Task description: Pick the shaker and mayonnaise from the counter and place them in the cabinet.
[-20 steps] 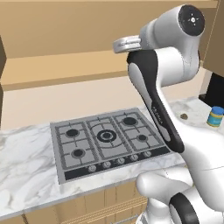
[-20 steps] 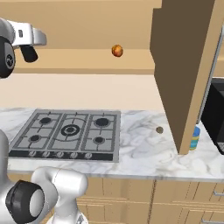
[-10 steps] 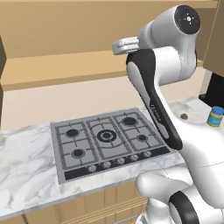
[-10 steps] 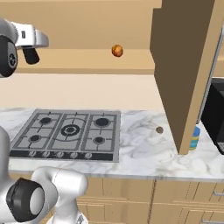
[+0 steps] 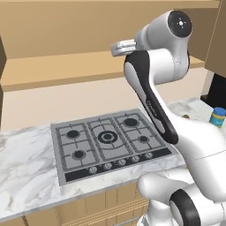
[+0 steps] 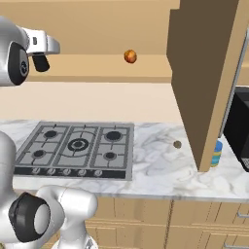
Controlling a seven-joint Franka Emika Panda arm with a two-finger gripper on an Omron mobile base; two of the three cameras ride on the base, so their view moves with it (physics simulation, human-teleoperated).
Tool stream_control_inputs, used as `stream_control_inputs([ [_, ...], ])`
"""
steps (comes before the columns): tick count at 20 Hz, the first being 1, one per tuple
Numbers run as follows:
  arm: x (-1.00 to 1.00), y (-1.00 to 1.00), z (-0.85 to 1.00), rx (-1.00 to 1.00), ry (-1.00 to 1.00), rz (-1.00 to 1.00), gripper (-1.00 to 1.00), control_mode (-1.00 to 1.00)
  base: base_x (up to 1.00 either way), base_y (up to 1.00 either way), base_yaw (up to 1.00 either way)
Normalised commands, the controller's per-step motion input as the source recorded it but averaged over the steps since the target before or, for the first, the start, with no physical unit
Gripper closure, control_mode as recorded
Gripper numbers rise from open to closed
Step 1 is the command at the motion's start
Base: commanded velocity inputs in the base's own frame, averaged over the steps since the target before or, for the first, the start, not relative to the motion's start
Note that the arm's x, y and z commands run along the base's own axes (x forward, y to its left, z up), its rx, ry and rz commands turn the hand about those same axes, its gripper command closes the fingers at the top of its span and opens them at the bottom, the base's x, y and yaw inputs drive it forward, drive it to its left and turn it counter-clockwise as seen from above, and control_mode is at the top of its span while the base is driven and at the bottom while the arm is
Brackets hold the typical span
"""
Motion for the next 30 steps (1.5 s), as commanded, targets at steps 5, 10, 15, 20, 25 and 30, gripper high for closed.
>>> stream_control_inputs([
  [5, 0.49, 0.00, -0.04, 0.01, 0.00, 0.01, 1.00, -1.00, 0.00, 0.00, 0.00],
  [10, 0.32, -0.03, -0.21, 0.00, 0.00, 0.02, 1.00, -1.00, 0.00, 0.00, 0.00],
  [15, 0.09, -0.08, -0.17, 0.00, 0.00, 0.01, 1.00, -1.00, 0.00, 0.00, 0.00],
  [20, 0.10, -0.04, -0.05, 0.00, 0.00, 0.00, 1.00, -1.00, 0.00, 0.00, 0.00],
  [25, 0.34, 0.00, -0.03, 0.01, 0.00, 0.00, 1.00, -1.00, 0.00, 0.00, 0.00],
  [30, 0.43, -0.03, 0.00, 0.04, 0.00, 0.00, 1.00, -1.00, 0.00, 0.00, 0.00],
])
